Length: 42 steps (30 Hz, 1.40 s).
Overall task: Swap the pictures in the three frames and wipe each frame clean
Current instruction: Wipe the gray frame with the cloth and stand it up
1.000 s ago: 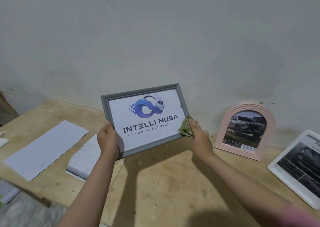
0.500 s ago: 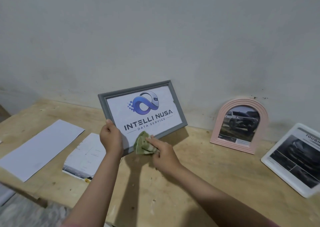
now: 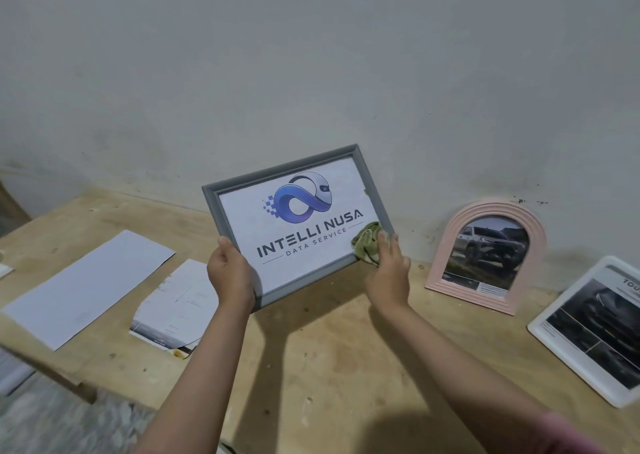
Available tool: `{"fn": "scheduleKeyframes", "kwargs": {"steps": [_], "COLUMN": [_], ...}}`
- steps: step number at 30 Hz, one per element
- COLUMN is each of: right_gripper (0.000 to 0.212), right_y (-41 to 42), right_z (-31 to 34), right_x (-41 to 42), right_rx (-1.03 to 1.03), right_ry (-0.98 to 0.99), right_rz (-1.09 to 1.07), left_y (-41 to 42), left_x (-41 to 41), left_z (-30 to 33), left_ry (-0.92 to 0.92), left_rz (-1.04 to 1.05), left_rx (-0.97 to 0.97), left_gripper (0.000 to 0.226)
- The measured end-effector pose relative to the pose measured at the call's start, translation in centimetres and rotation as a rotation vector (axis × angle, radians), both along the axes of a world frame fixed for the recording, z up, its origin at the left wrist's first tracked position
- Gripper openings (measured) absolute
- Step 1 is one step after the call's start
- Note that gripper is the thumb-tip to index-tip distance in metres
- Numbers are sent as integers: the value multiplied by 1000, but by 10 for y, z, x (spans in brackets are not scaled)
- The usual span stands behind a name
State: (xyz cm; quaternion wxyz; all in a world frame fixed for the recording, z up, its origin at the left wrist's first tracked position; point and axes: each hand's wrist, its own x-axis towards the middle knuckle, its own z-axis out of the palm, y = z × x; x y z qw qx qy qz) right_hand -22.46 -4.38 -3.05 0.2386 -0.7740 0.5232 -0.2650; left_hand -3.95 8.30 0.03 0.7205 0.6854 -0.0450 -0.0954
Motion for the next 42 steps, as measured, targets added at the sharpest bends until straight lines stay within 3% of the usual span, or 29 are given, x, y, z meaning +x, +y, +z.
{"fn": "scheduleKeyframes", "kwargs": {"steps": [7,11,14,17,19,24,27,31,34,38,42], "right_gripper": [75,53,54,57,66,88,89,79,66,55,68], "right_y": [42,38,11,-24,-35,8,51,83,75,37,-7], "right_z": [-8,8,21,21,13,-13,-20,-27,-18,23,63], "right_x": [29,20,10,-7,-13,11,30,36,34,34,48], "right_rx": [97,350,167,-73,-75,-60,-104,-292,-254,-201,-392], "right_ry": [-64,-463,-574,-377,-197,29,71,-75,-254,-508,-455], "right_rz": [274,426,180,-94,-121,73,182,505,728,497,282], "left_y": [-9,-2,1,2,2,-8,-15,-15,-9,4,9], "left_x": [-1,2,2,1,1,-8,-12,-10,-3,10,17], "left_z": [-8,-8,-8,-7,-6,3,7,11,7,-2,-8], "left_ry": [14,-43,-39,-29,-43,-100,-99,-74,-8,28,-35], "left_rz": [33,28,16,6,-13,-40,-15,24,10,-75,-192], "left_rx": [66,111,105,79,59,65,64,40,-2,27,83], "left_gripper": [45,45,45,45,44,42,44,46,44,42,40]}}
